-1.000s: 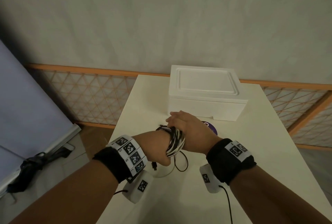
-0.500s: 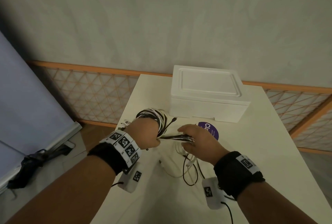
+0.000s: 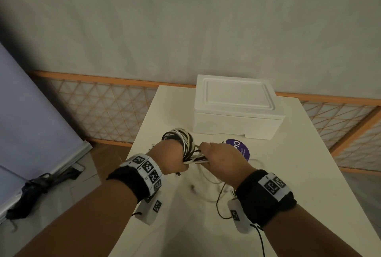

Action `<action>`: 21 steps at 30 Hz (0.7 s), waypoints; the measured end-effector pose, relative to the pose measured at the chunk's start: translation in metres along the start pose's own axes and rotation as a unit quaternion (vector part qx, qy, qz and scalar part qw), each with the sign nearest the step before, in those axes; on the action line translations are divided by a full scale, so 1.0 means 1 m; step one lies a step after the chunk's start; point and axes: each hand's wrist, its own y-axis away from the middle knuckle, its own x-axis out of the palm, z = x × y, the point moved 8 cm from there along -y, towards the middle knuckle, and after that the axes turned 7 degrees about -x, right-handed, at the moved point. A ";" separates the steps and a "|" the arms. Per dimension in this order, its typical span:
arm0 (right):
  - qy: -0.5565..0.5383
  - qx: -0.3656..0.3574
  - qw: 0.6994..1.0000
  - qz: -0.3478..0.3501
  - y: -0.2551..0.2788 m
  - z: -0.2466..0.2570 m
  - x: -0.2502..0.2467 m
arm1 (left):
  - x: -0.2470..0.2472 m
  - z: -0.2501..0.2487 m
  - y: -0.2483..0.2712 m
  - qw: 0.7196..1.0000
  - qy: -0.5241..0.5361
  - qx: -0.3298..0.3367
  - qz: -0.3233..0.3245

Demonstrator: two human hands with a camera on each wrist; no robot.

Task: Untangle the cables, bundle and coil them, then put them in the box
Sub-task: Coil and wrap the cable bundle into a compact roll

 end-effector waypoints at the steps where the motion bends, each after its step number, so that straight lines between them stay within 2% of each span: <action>1: 0.018 -0.021 1.000 -0.014 0.000 0.006 -0.003 | 0.002 0.003 -0.002 1.000 -0.007 0.000 0.000; 3: 0.040 -0.042 0.998 -0.011 0.000 0.014 -0.003 | 0.000 -0.001 -0.001 1.000 -0.020 0.007 0.005; 6: 0.037 -0.029 0.999 -0.011 0.001 0.013 0.000 | 0.005 -0.004 0.001 1.000 0.004 -0.008 0.028; 8: 0.025 -0.007 1.000 -0.012 0.006 0.005 0.002 | 0.014 0.000 0.000 0.995 0.076 -0.027 0.053; 11: -0.001 0.000 0.999 -0.037 0.012 -0.003 0.002 | 0.020 0.004 -0.003 0.981 0.181 0.005 0.073; 12: 0.007 -0.002 0.999 -0.050 0.014 -0.004 0.001 | 0.016 0.003 -0.001 0.967 0.246 0.019 0.067; 13: 0.012 -0.004 0.998 -0.069 0.015 -0.004 -0.001 | 0.011 0.004 0.003 0.938 0.340 0.021 0.060; 14: 0.014 -0.005 0.996 -0.085 0.017 -0.005 -0.003 | 0.007 0.007 0.006 0.892 0.449 0.018 0.049; 16: 0.018 -0.012 0.993 -0.113 0.019 -0.005 -0.006 | 0.006 0.015 0.009 0.774 0.632 0.011 0.042; 17: 0.022 -0.018 0.992 -0.125 0.020 -0.004 -0.007 | 0.007 0.018 0.010 0.729 0.684 0.007 0.040; 19: 0.029 -0.025 0.989 -0.141 0.023 -0.003 -0.005 | 0.006 0.023 0.010 0.656 0.754 -0.011 0.036; 20: 0.033 -0.027 0.989 -0.144 0.024 -0.003 -0.004 | 0.004 0.026 0.011 0.629 0.776 -0.027 0.030; 21: 0.033 -0.026 0.989 -0.140 0.026 -0.003 -0.001 | 0.002 0.029 0.012 0.613 0.788 -0.039 0.025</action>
